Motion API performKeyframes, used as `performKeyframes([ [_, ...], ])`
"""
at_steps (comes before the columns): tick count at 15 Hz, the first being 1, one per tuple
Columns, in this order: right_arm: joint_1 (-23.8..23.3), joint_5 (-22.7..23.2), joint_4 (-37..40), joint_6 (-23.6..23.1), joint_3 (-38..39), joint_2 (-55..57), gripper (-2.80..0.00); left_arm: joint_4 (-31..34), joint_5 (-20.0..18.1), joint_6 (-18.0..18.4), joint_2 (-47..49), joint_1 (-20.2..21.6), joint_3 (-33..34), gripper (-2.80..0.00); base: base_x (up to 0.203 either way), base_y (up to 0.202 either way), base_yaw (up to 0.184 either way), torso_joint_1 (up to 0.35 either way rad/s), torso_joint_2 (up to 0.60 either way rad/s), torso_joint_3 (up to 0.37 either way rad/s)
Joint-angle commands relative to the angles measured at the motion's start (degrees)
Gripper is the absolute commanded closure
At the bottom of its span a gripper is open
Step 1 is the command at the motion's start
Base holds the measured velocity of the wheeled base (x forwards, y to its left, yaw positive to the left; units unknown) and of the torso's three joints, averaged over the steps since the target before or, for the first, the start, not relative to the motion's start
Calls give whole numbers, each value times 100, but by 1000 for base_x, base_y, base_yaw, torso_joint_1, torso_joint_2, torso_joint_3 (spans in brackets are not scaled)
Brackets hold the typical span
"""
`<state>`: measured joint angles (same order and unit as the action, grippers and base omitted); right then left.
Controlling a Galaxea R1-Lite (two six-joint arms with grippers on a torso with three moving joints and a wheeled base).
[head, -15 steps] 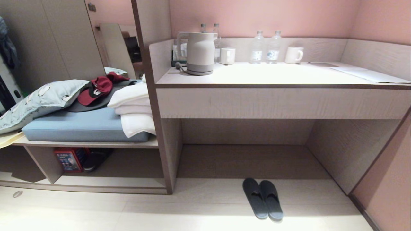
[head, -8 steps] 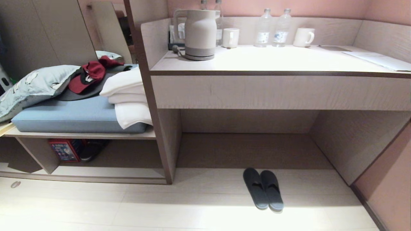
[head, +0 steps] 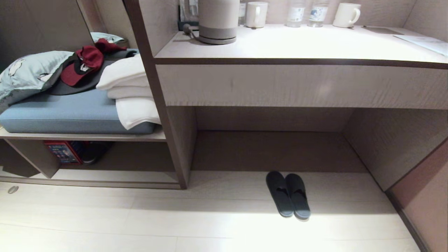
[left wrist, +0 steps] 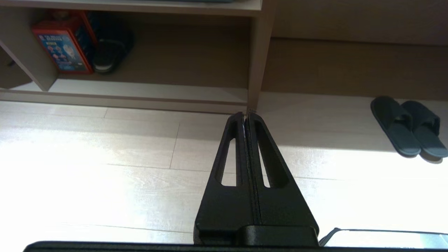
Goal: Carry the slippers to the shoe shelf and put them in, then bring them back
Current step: Pick up the slippers on the floor
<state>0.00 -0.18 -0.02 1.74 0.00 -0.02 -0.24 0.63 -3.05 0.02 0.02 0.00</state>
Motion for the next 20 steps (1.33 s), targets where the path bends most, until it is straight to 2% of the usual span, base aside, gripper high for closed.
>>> performKeyframes([
  [1, 0, 1, -7, 2, 0, 2, 0, -2, 7, -3, 6, 6, 0, 0, 0, 0, 0, 3, 2, -189],
  [20, 0, 1, -7, 2, 0, 2, 0, -2, -2, -3, 1, 6, 0, 0, 0, 0, 0, 2, 4, -197],
])
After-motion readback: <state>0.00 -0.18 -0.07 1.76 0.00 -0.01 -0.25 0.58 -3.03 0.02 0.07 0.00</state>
